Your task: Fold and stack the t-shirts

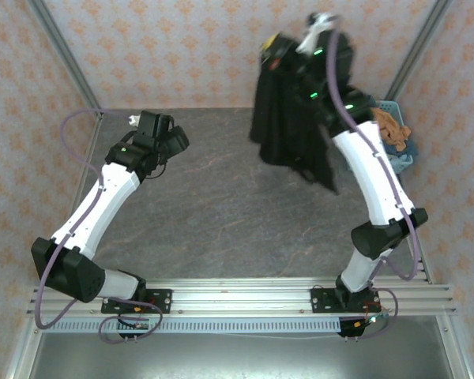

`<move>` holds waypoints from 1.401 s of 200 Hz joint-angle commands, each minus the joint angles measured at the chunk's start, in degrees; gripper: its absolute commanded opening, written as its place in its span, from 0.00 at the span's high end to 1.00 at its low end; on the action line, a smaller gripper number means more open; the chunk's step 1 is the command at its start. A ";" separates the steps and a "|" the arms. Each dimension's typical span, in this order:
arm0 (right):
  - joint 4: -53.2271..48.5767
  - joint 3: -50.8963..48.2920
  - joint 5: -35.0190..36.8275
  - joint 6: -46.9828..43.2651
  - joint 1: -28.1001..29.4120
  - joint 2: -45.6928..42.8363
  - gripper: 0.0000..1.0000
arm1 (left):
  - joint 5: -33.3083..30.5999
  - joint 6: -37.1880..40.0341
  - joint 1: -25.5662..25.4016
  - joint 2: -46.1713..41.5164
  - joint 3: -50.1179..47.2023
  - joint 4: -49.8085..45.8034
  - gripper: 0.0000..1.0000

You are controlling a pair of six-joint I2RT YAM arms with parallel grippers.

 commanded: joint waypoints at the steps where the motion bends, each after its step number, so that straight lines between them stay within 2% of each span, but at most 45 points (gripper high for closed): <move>1: 4.40 -11.57 -3.28 2.84 6.58 1.76 1.00 | -6.75 -1.38 2.13 -3.86 0.40 -5.85 0.20; 11: 5.43 -15.47 -5.86 3.52 9.26 3.46 0.99 | -6.56 -1.30 2.80 -4.44 -0.02 -7.12 0.20; 35: 1.58 -18.81 -13.08 0.30 13.08 8.62 0.57 | -5.78 -0.51 3.32 -5.82 -2.13 -9.47 0.20; 49: -0.06 -22.06 -12.87 -1.37 13.13 8.21 0.37 | -3.02 0.08 3.30 -6.69 -4.36 -9.74 0.20; 68: 0.41 -29.02 -7.71 -2.27 11.39 3.46 0.29 | 4.24 1.22 3.19 -7.03 -8.14 -8.53 0.20; 92: 1.94 -40.07 -1.13 2.66 5.05 -3.47 0.30 | 11.87 1.13 1.31 -4.78 -12.23 -7.55 0.19; 101: 0.37 -43.77 3.68 4.58 2.89 -5.56 0.30 | 13.09 0.46 -0.08 -3.42 -13.32 -7.28 0.18; 116: -3.36 -48.11 7.54 7.23 -1.20 -6.87 0.30 | 13.76 -1.71 -1.78 -0.40 -14.96 -6.72 0.17; 149: -5.20 -55.31 4.82 13.79 -7.05 -5.11 0.31 | 14.64 -11.38 -0.84 5.34 -18.78 -3.70 0.14; 170: -5.04 -57.10 2.94 17.42 -7.50 -2.56 0.31 | 16.87 -16.95 -0.60 8.00 -20.00 0.19 0.13; 202: -7.59 -57.60 1.48 20.72 -7.51 2.20 0.36 | 15.09 -20.53 -0.40 12.43 -20.70 2.28 0.19; 214: -7.96 -57.97 1.20 21.62 -7.45 3.28 0.39 | 15.61 -21.39 -0.11 13.90 -21.27 5.21 0.26; 224: -7.86 -58.25 1.22 22.13 -7.50 4.25 0.41 | 15.66 -21.59 0.08 15.10 -21.09 6.83 0.37; 228: -7.94 -58.30 1.23 22.42 -7.47 4.70 0.44 | 15.47 -21.47 0.02 15.47 -20.87 6.88 0.43; 235: -8.03 -58.24 1.19 22.93 -7.51 5.56 0.52 | 14.79 -21.03 0.08 16.23 -20.09 6.09 0.61; 244: -8.10 -58.00 1.06 23.46 -7.60 6.61 0.62 | 13.31 -20.36 0.07 16.53 -19.00 3.64 0.80; 253: -7.92 -57.65 1.12 23.98 -7.69 7.41 0.68 | 11.59 -19.73 0.10 16.24 -18.42 1.07 0.93; 261: -7.61 -57.31 1.06 24.30 -7.70 7.86 0.75 | 10.14 -19.13 0.09 15.57 -18.23 -1.07 0.97; 280: -7.93 -55.58 1.93 24.57 -7.80 8.34 0.95 | 8.56 -16.86 0.07 13.07 -18.99 -3.65 0.98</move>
